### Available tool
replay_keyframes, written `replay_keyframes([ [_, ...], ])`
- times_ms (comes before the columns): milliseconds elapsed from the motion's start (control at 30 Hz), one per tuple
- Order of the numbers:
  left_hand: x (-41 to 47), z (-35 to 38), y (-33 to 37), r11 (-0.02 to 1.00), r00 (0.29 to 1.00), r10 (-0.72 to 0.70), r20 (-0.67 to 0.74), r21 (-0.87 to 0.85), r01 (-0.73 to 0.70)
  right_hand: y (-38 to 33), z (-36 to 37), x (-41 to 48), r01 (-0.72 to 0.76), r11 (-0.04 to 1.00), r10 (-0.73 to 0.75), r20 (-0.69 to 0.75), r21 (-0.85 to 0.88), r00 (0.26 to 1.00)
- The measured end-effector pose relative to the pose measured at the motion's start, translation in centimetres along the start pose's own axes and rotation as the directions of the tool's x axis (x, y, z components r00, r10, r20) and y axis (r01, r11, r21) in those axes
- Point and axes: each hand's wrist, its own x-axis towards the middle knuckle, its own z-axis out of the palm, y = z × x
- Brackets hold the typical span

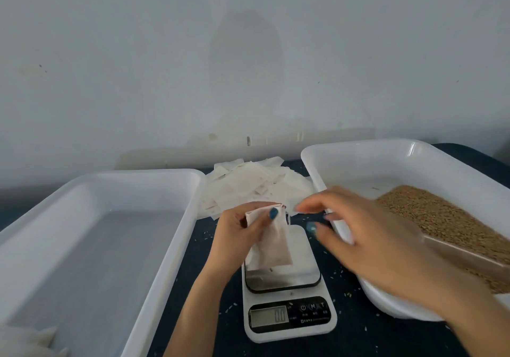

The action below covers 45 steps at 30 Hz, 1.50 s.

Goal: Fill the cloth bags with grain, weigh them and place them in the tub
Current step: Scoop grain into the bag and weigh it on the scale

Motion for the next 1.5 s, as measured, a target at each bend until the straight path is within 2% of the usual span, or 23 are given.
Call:
replay_keyframes([
  [67,0.1,0.8,-0.4,1.0,0.999,0.028,0.021,0.012,-0.028,-1.3,2.9,0.4,0.011,0.993,-0.01,-0.007,0.118,1.0],
  [233,0.3,1.3,-2.1,0.966,1.0,0.015,0.026,0.257,-0.021,-0.4,8.9,1.6,-0.089,0.955,0.136,-0.15,0.283,0.979],
  [367,0.4,0.7,-3.1,0.961,0.999,-0.041,-0.029,0.271,0.048,2.3,11.4,1.8,-0.086,0.903,0.231,-0.305,0.421,0.924],
  [500,0.4,0.0,-3.6,0.93,0.998,-0.004,-0.061,0.367,0.026,4.9,12.1,1.7,-0.125,0.815,0.345,-0.299,0.566,0.89],
  [867,0.5,-0.9,-4.4,0.917,0.993,0.01,-0.117,0.397,0.037,6.1,12.8,1.4,-0.243,0.793,0.409,-0.192,0.559,0.892],
  [1167,0.6,-1.0,-4.2,0.905,0.993,0.012,-0.119,0.424,0.04,6.3,12.9,1.4,-0.269,0.799,0.419,-0.178,0.537,0.89],
  [1367,0.4,-0.1,-3.6,0.853,0.997,-0.057,-0.058,0.515,0.079,6.5,13.2,1.5,-0.254,0.807,0.39,-0.16,0.533,0.907],
  [1500,-0.2,0.8,-1.4,0.847,1.0,-0.005,-0.009,0.531,0.009,6.4,13.1,1.4,-0.223,0.811,0.337,-0.12,0.541,0.934],
])
